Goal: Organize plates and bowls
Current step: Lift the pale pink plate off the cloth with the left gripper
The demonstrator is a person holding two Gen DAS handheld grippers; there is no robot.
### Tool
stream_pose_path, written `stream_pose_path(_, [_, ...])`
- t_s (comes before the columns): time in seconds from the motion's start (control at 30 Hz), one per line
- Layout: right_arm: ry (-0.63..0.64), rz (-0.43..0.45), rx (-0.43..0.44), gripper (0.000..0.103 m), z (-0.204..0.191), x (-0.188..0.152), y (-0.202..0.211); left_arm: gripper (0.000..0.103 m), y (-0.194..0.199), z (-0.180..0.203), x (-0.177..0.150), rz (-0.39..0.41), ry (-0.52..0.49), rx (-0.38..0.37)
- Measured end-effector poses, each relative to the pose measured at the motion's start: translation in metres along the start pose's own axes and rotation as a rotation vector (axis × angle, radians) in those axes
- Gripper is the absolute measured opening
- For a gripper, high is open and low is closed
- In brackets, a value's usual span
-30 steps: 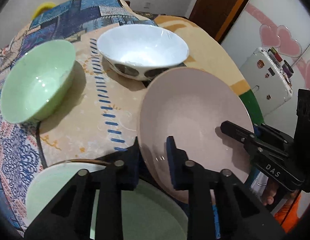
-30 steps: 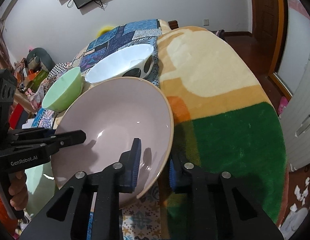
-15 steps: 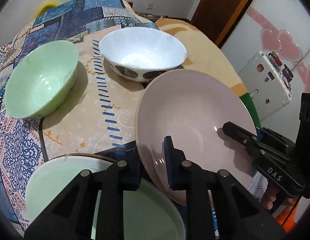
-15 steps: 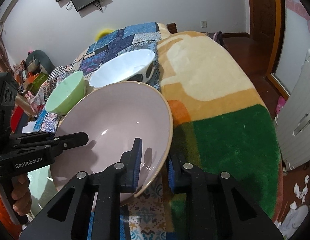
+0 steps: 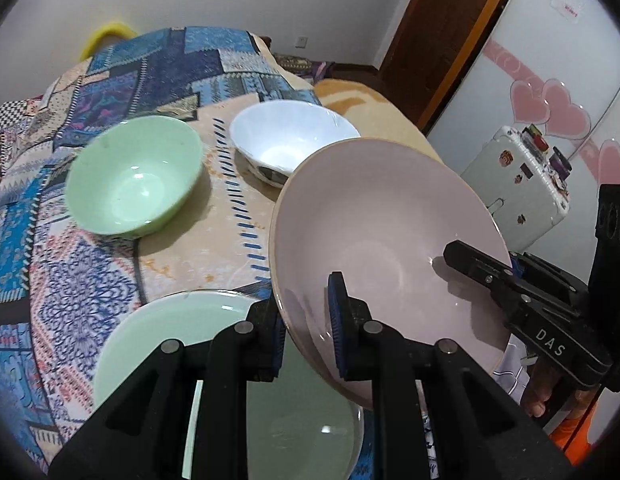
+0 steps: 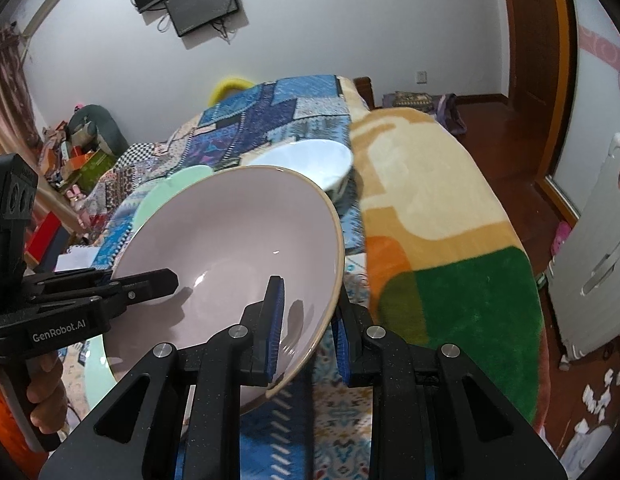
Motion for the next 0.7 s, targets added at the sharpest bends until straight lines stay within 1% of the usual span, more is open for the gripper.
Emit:
stream_pose_path(0.27, [0.041, 0.014, 0.029, 0.021, -0.035, 0.004, 0.002, 0.019, 0.039, -0.022, -0.008, 0.049, 0.023, 0.027])
stream_pose_path(0.7, [0.112, 0.024, 0.084, 0.020, -0.106, 0.001, 0.002, 0.019, 0.106, -0.072, -0.036, 0.128, 0.081, 0.077])
Point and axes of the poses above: each gripper's, at about its wrist camera, not at the fingertips, and y roughly against the way its jaws point, z to its right, x to its top, the point moved 8 cm from there along -y, roughly the way its jaws point, and after that the axes turned 3 degrees about -x, right-handed, at the moved point
